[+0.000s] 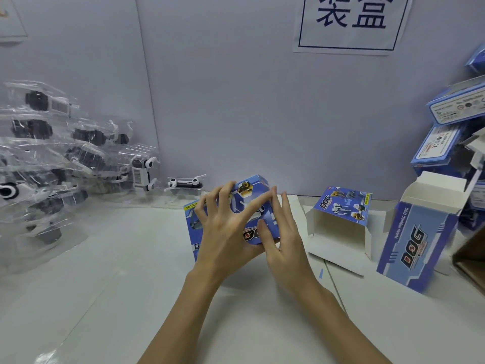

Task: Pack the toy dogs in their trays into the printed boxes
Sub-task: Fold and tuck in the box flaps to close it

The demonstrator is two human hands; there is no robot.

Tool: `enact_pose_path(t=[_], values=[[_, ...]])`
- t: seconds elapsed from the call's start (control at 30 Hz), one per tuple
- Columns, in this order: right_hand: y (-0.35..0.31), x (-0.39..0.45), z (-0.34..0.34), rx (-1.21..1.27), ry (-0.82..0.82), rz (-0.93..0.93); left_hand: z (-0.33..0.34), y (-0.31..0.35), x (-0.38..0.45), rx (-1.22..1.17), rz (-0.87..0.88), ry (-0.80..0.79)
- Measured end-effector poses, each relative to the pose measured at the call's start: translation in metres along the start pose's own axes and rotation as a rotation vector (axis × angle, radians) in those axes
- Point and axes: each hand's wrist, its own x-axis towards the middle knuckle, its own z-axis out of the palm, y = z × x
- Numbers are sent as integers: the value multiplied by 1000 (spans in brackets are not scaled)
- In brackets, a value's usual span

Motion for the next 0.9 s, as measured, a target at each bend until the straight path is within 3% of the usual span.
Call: enact_pose_path(t=[0.17,0.37,0.53,0.67,0.8,0.9], values=[[1,-5,2,28,43,-81,1,-2,0,-18,-25,-22],[10,-2,4,-145,55,-126,-1,3,4,-103,-14,13],[10,-1,9,82,150,132,7,2,0,-144,-35,-235],[13,10,-11,83,255,300,9,-10,-2,57,120,-165],[13,20,-36,-49,129,299,9,-20,-1,30,32,3],[17,26,-54,64,-105,283,6,-28,-4,-183,-161,-30]])
